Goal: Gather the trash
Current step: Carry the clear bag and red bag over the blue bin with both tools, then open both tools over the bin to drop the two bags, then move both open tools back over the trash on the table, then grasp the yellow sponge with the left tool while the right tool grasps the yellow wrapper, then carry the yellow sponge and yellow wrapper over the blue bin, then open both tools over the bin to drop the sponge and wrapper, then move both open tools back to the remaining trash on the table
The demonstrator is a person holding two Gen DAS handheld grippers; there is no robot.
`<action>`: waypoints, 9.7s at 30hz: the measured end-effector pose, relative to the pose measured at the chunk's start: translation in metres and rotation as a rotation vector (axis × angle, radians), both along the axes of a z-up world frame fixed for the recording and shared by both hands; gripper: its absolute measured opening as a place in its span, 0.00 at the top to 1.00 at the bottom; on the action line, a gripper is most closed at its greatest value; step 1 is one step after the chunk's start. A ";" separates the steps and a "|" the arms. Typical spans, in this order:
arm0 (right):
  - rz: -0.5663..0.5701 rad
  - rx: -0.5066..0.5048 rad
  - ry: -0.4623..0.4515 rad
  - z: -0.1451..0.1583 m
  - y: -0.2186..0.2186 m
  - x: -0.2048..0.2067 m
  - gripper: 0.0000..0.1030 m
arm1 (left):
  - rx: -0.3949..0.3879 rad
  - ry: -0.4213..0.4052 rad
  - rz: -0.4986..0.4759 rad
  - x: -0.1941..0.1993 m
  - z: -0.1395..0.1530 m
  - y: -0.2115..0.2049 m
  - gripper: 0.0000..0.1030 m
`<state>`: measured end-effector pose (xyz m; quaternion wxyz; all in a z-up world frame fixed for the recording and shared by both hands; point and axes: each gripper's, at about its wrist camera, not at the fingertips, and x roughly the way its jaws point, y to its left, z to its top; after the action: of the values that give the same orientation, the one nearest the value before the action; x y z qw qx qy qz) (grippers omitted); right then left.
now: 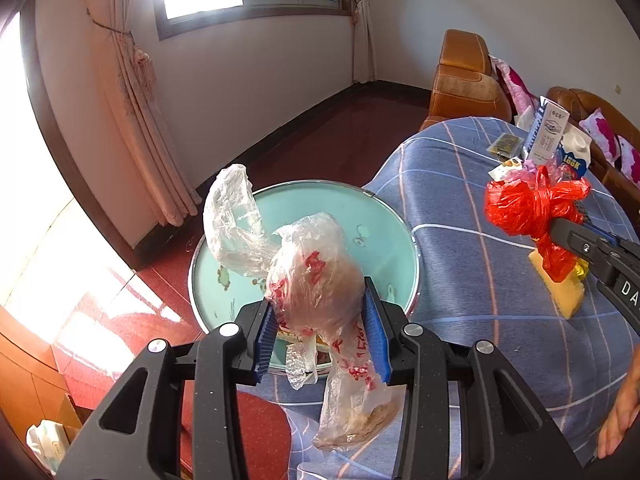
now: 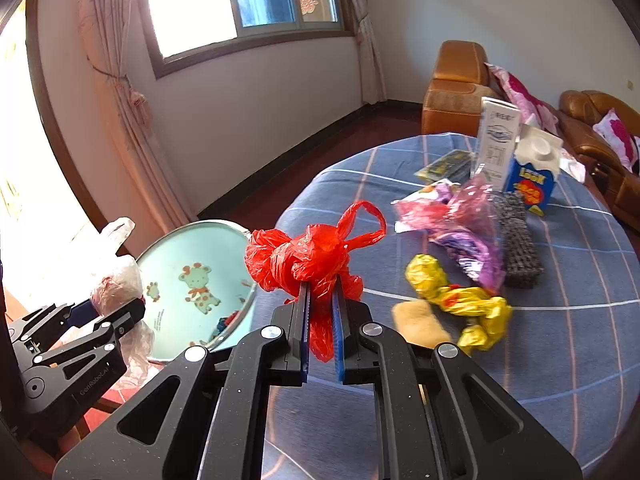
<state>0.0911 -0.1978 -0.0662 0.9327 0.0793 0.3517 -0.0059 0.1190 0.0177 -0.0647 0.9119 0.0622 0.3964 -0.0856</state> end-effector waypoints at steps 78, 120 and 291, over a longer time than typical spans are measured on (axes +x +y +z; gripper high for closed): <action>0.001 0.015 0.071 -0.021 0.016 0.055 0.48 | -0.002 0.056 0.065 0.041 -0.019 0.025 0.10; -0.287 0.007 0.087 -0.042 -0.180 -0.073 0.51 | -0.034 0.093 -0.254 -0.020 -0.006 -0.177 0.17; -0.036 0.002 0.073 -0.018 -0.001 0.029 0.40 | 0.028 0.057 0.105 0.032 -0.010 0.010 0.10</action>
<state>0.1198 -0.1985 -0.0846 0.9190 0.0863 0.3840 -0.0254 0.1511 0.0279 -0.0750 0.9027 0.0514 0.4260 -0.0337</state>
